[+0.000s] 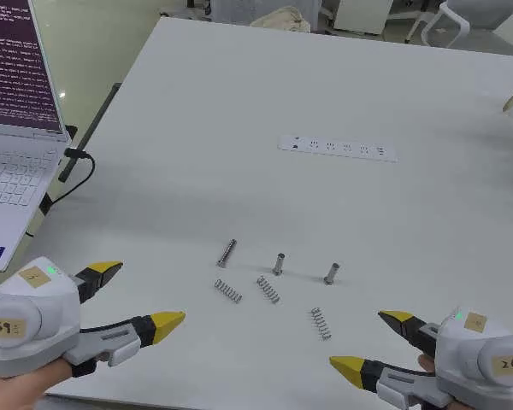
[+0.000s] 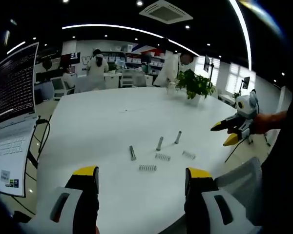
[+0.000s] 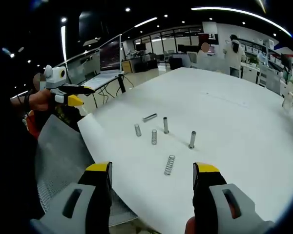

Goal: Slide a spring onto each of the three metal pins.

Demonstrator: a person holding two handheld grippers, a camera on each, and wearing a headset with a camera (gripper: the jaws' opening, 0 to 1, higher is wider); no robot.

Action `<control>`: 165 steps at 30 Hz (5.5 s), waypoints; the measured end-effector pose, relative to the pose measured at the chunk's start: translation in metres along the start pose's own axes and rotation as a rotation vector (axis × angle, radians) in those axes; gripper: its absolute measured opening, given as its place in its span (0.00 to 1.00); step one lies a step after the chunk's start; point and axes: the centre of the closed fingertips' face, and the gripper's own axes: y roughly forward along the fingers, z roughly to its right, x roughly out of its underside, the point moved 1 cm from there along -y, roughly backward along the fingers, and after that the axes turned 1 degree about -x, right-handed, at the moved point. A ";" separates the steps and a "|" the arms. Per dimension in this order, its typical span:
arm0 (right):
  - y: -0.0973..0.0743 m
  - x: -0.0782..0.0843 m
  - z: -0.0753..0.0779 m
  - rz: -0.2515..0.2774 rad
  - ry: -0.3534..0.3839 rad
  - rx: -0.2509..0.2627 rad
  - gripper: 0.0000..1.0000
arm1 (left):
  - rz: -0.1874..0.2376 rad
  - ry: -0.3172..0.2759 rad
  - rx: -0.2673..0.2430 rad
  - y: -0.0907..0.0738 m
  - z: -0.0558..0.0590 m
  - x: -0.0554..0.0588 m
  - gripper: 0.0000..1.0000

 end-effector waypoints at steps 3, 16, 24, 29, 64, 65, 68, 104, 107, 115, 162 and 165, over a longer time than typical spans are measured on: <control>-0.001 0.001 0.000 -0.002 -0.001 0.001 0.66 | -0.002 0.004 0.003 0.001 0.000 0.000 0.69; -0.003 0.001 0.001 0.001 0.007 0.016 0.66 | 0.001 0.008 0.021 0.006 0.001 -0.003 0.68; -0.005 0.003 -0.002 0.001 0.018 0.030 0.66 | -0.006 0.010 0.037 0.004 0.002 -0.001 0.68; -0.006 0.005 -0.005 0.002 0.031 0.043 0.66 | -0.011 0.012 0.050 0.003 0.002 -0.001 0.68; -0.003 -0.009 0.003 0.015 0.036 0.067 0.68 | -0.012 0.027 0.090 0.024 -0.009 -0.009 0.67; -0.003 -0.009 0.004 0.014 0.039 0.066 0.68 | -0.013 0.027 0.090 0.024 -0.010 -0.009 0.67; -0.002 -0.005 0.004 0.001 0.055 0.058 0.67 | -0.014 0.029 0.088 0.025 -0.010 -0.010 0.66; -0.016 0.001 0.005 -0.003 0.055 0.059 0.70 | -0.018 0.067 0.158 0.080 -0.009 -0.036 0.65; -0.018 0.002 0.004 -0.005 0.054 0.059 0.70 | -0.021 0.070 0.161 0.084 -0.011 -0.036 0.65; -0.020 0.006 0.003 -0.008 0.059 0.058 0.69 | -0.025 0.073 0.173 0.098 -0.009 -0.039 0.64; -0.011 0.007 0.010 -0.045 0.054 0.036 0.66 | -0.132 0.032 0.177 0.184 -0.017 -0.018 0.49; -0.012 0.007 0.010 -0.050 0.055 0.036 0.66 | -0.152 0.037 0.185 0.192 -0.017 -0.012 0.48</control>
